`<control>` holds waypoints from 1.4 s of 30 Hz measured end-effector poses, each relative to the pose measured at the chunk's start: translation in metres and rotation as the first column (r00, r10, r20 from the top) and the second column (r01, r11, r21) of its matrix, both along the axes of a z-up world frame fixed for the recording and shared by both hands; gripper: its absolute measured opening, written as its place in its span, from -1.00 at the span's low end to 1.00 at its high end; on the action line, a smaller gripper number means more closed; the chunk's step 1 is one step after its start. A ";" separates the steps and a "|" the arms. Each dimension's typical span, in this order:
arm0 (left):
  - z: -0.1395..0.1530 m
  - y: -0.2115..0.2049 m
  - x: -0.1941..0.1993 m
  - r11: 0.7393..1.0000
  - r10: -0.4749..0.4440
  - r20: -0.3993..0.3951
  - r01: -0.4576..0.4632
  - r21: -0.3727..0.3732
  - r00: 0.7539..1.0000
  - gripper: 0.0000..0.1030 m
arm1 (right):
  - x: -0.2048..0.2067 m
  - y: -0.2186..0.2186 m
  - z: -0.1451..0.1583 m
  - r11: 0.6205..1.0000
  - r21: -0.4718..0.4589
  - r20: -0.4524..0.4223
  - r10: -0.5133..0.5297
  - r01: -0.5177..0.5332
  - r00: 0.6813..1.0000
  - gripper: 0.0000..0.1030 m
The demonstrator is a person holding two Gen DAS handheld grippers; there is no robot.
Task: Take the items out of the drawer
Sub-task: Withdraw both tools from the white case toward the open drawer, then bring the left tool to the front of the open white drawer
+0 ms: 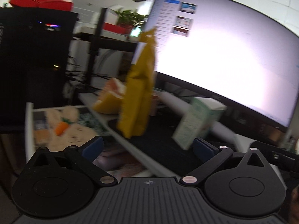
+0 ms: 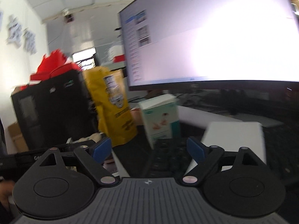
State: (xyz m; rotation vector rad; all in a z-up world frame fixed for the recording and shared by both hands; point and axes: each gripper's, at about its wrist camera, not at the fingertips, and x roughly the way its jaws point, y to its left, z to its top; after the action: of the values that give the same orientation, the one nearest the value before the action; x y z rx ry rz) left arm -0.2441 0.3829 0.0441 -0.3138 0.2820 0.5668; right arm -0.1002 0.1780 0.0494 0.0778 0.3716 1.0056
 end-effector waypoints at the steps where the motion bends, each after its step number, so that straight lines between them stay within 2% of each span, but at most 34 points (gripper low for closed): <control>1: -0.001 0.006 -0.003 0.999 0.040 -0.013 -0.040 0.003 0.999 0.99 | 0.000 0.006 0.000 1.000 -0.012 0.010 0.021 -0.020 1.000 0.74; 7: -0.010 0.040 -0.026 0.969 0.246 -0.072 -0.247 -0.004 0.966 0.99 | -0.004 0.034 -0.012 0.981 -0.085 0.017 0.178 -0.176 0.984 0.75; 12: -0.018 0.061 -0.041 0.933 0.347 -0.137 -0.356 -0.047 0.928 0.97 | -0.008 0.041 -0.024 0.964 -0.100 0.003 0.247 -0.246 0.969 0.75; 14: -0.022 0.069 -0.045 0.923 0.359 -0.159 -0.375 -0.090 0.920 0.94 | -0.008 0.041 -0.026 0.960 -0.094 -0.004 0.265 -0.264 0.964 0.75; 17: -0.029 0.085 -0.051 0.899 0.356 -0.174 -0.388 -0.204 0.918 0.83 | -0.007 0.039 -0.029 0.957 -0.074 -0.022 0.279 -0.280 0.960 0.75; 22: -0.042 0.105 -0.062 0.847 0.346 -0.171 -0.386 -0.365 0.922 0.42 | -0.006 0.036 -0.032 0.955 -0.052 -0.048 0.289 -0.291 0.956 0.75; 24: -0.046 0.110 -0.065 0.830 0.340 -0.165 -0.378 -0.410 0.926 0.41 | -0.006 0.036 -0.033 0.954 -0.054 -0.048 0.294 -0.296 0.955 0.75; 32: -0.048 0.115 -0.066 0.818 0.339 -0.162 -0.375 -0.436 0.927 0.43 | -0.009 0.039 -0.035 0.951 -0.070 -0.045 0.299 -0.302 0.953 0.75; 34: -0.048 0.116 -0.062 0.820 0.333 -0.166 -0.372 -0.435 0.928 0.49 | -0.009 0.040 -0.035 0.951 -0.076 -0.049 0.297 -0.300 0.954 0.75; 42: -0.047 0.118 -0.056 0.824 0.296 -0.155 -0.334 -0.457 0.943 0.51 | -0.013 0.041 -0.037 0.947 -0.092 -0.038 0.305 -0.308 0.951 0.75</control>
State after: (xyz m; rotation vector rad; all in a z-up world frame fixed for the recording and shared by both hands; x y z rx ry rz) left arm -0.3005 0.5012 -0.0031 -0.8343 0.4515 0.8379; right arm -0.1130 0.2191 0.0122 -0.0586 0.4632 1.2935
